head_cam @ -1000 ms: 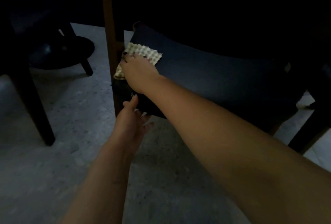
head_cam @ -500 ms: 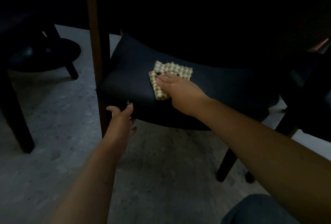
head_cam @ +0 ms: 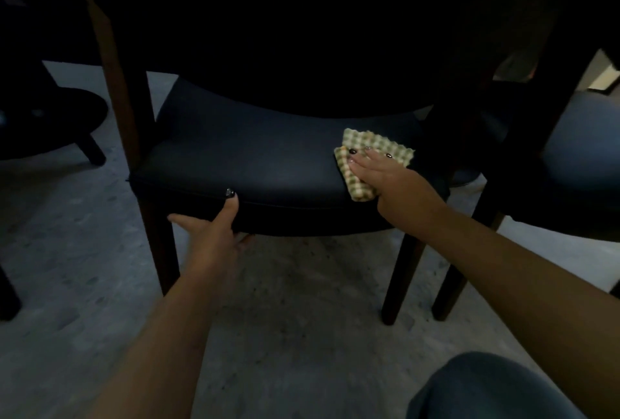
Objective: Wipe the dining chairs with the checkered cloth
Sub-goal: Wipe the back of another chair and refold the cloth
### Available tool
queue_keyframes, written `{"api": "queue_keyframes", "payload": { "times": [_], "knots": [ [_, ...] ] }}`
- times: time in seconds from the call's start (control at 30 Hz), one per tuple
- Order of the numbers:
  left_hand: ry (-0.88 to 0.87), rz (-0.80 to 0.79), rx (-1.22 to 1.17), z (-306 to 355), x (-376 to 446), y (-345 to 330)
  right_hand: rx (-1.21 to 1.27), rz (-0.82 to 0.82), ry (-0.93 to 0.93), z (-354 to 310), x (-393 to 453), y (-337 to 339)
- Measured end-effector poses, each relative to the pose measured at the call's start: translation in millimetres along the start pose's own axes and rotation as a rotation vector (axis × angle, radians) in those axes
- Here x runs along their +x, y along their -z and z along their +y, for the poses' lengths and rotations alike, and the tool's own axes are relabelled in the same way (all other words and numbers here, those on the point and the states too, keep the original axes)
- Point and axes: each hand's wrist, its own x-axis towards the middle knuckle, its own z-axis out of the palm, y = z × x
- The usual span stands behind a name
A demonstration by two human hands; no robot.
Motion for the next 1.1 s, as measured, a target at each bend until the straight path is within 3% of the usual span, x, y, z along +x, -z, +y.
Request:
{"api": "queue_keyframes", "payload": {
  "times": [0.17,0.33,0.5,0.57,0.67,0.8,0.93,1.1],
  "knots": [
    [-0.033,0.011,0.014,-2.6,0.4,-1.7,-0.014,-0.002,-0.14,23.4,-17.1,1.4],
    [-0.02,-0.003,0.063,-7.1,2.9,4.4,0.094,0.174,-0.242,20.9,-47.0,-9.7],
    [-0.063,0.127,0.455,-7.1,-0.6,10.4,0.378,0.397,-0.39,8.7,-79.8,-4.0],
    [-0.166,0.22,0.567,1.1,-9.2,8.9,0.481,0.457,-0.417,-8.7,-85.3,13.0],
    [-0.39,0.203,0.591,22.9,-25.9,6.0,0.624,0.509,-0.327,-43.0,-83.8,55.6],
    [-0.602,-0.062,0.362,66.8,-68.8,-8.5,0.773,0.394,-0.208,-78.6,-74.4,124.6],
    [-0.94,-0.239,0.336,144.6,-110.9,-35.5,0.929,0.23,-0.099,-101.4,-66.4,197.7],
    [-1.282,-0.316,0.319,242.1,-148.3,-71.7,1.154,0.354,0.001,-119.1,-53.7,286.3]
  ]
}}
